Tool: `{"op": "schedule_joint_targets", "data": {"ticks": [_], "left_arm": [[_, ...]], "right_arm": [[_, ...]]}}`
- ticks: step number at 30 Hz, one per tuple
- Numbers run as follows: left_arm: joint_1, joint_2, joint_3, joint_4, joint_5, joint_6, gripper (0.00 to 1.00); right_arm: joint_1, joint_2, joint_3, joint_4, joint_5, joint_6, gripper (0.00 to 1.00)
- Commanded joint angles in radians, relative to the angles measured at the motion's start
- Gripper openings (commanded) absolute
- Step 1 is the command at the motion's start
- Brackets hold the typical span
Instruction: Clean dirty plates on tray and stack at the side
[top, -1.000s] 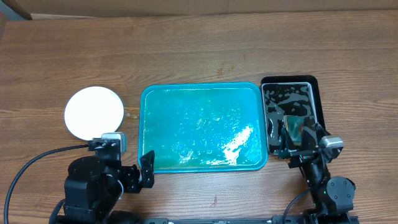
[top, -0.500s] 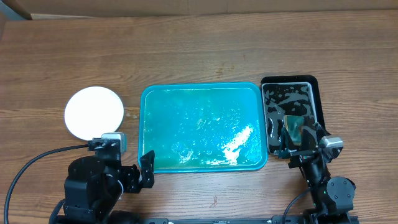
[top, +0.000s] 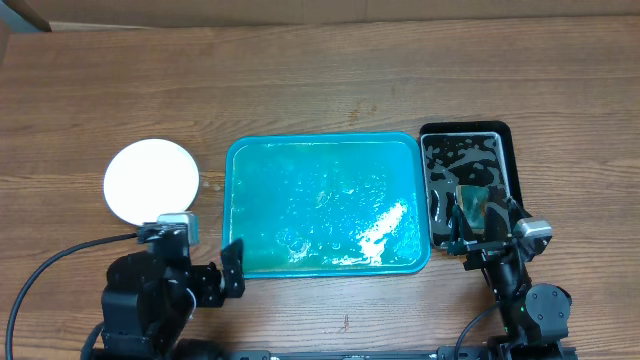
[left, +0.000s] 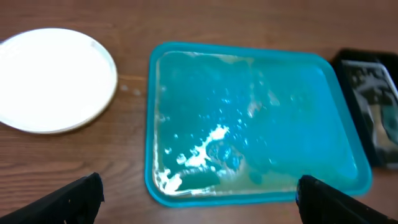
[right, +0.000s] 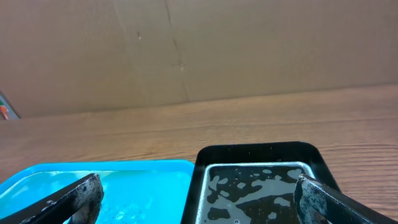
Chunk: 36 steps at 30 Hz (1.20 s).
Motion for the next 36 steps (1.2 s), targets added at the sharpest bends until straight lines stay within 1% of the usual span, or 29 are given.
{"op": "schedule_joint_targets", "data": {"ticks": [1,5,9,15,19,25,30,33,36], "left_arm": [[0.063,-0.081,-0.1,0.051,-0.024,0.026,1.0],[0.107,-0.222,-0.283,0.183,-0.003,0.022,1.0],[0.112,-0.354,-0.451,0.313,0.015,0.021,1.0],[0.111,-0.49,-0.634,0.509,0.019,0.01,1.0],[0.111,-0.488,-0.7,0.643,0.019,0.011,1.0],[0.111,-0.488,-0.799,0.888,0.02,0.032,1.0],[0.111,-0.488,-0.87,1.133,0.04,0.136,1.0],[0.111,-0.488,-0.874,1.152,0.041,0.187,1.0],[0.111,-0.488,-0.874,1.117,0.041,0.229,1.0]], "right_arm": [[-0.003,-0.011,-0.01,0.007,0.006,-0.008,1.0],[-0.003,-0.011,-0.01,0.007,0.006,-0.008,1.0],[-0.003,-0.011,-0.01,0.007,0.006,-0.008,1.0],[-0.003,-0.011,-0.01,0.007,0.006,-0.008,1.0],[-0.003,-0.011,-0.01,0.007,0.006,-0.007,1.0],[-0.003,-0.011,-0.01,0.007,0.006,-0.008,1.0],[-0.003,-0.011,-0.01,0.007,0.006,-0.008,1.0],[-0.003,-0.011,-0.01,0.007,0.006,-0.008,1.0],[-0.003,-0.011,-0.01,0.007,0.006,-0.008,1.0]]}}
